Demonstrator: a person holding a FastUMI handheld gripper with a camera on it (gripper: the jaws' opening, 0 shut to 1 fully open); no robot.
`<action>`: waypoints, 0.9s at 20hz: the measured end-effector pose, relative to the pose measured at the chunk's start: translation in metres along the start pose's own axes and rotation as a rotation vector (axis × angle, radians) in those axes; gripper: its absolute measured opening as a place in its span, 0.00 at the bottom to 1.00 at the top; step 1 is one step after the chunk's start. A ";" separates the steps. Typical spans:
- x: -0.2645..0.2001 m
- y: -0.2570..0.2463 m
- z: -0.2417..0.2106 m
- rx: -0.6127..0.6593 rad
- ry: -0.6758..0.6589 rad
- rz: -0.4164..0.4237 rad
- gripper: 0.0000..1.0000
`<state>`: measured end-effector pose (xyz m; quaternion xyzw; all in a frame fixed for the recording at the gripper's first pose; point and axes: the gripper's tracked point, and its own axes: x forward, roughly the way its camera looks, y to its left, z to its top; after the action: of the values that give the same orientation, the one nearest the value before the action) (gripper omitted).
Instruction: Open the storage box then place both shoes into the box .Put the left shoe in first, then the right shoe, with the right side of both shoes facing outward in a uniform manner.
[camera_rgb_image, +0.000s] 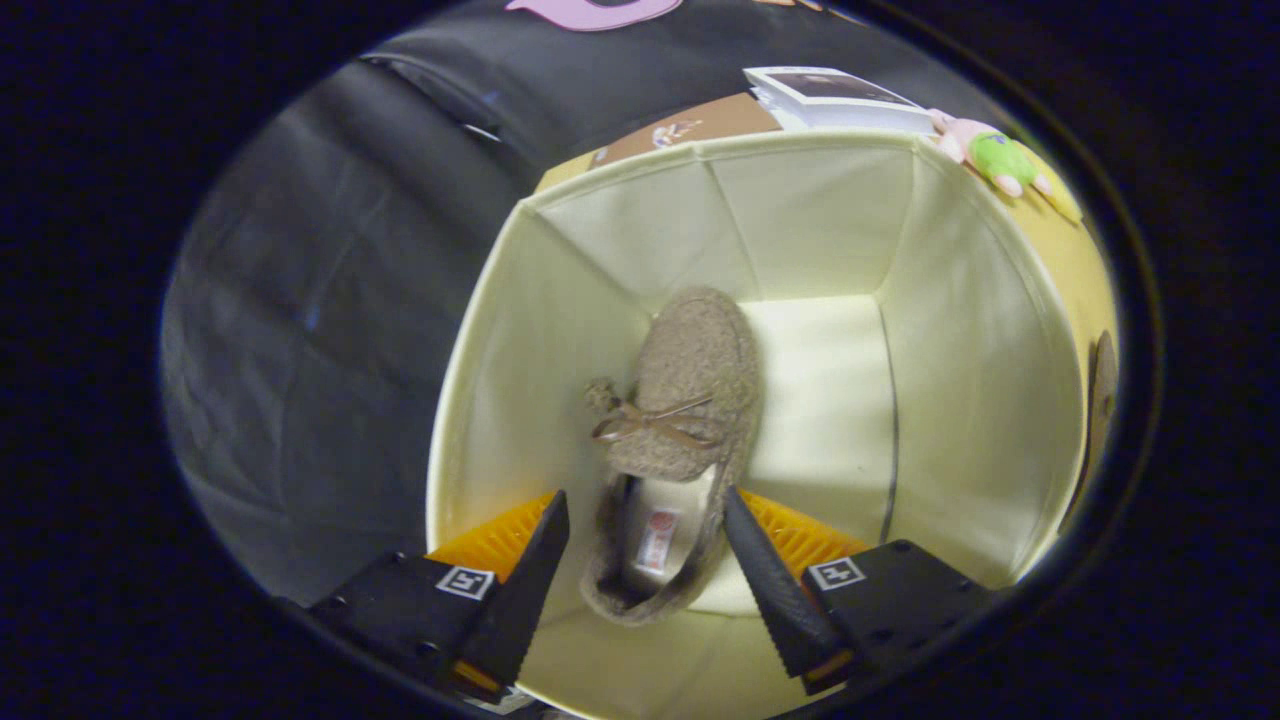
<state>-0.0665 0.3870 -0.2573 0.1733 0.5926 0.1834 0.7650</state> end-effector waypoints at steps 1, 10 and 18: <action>-0.007 0.004 0.002 -0.017 -0.021 0.025 0.84; -0.100 -0.011 0.036 -0.133 -0.251 0.136 1.00; -0.176 -0.113 0.072 -0.189 -0.444 0.008 1.00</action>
<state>-0.0285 0.1989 -0.1462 0.1396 0.3895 0.1984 0.8885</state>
